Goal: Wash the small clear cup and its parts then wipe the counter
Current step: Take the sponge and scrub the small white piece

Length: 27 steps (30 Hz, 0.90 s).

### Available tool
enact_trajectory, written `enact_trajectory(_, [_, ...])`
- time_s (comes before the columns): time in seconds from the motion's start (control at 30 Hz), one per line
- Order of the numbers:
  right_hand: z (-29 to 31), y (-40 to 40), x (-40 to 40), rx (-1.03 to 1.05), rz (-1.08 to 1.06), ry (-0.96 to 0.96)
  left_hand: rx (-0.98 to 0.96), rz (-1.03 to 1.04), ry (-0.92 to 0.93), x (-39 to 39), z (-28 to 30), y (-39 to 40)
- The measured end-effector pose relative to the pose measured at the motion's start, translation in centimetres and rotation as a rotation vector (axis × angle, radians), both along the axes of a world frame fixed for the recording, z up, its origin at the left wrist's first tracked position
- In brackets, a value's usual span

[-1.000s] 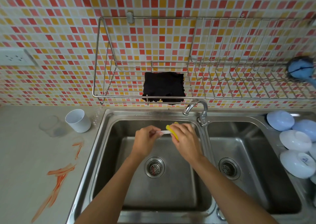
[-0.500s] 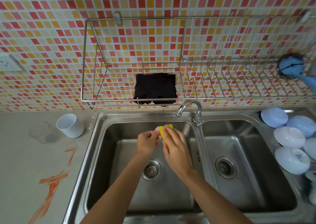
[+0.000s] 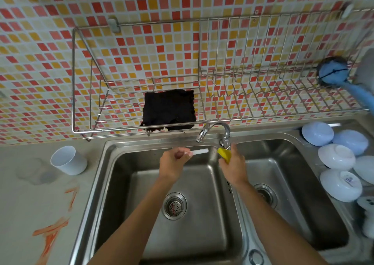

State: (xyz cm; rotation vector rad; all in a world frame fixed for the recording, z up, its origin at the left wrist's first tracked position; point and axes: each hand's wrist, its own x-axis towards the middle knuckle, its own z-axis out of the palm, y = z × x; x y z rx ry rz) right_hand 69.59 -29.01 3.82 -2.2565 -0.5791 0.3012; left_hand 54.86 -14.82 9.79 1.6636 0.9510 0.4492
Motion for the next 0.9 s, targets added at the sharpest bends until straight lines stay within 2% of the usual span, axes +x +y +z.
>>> enact_trajectory(0.4, [-1.4, 1.3, -0.2, -0.035, 0.077, -0.061, 0.106, -0.105, -0.003, 2.8, 1.6, -0.5])
enact_trajectory(0.5, [-1.0, 0.8, -0.6, 0.055, 0.041, -0.034, 0.112, -0.135, -0.004, 3.1, 2.0, -0.9])
enact_trajectory(0.63, [0.9, 0.2, -1.8, 0.242, -0.158, 0.001, 0.162, -0.133, -0.005, 2.5, 2.0, -1.0])
enact_trajectory(0.73, [2.0, 0.7, -3.8, 0.284, -0.135, -0.096, 0.249, -0.118, 0.008, 1.5, 1.8, -0.6])
enact_trajectory(0.9, [3.4, 3.4, -8.6, 0.270, 0.106, -0.334, 0.320, -0.076, 0.027, 0.3, 1.7, -0.1])
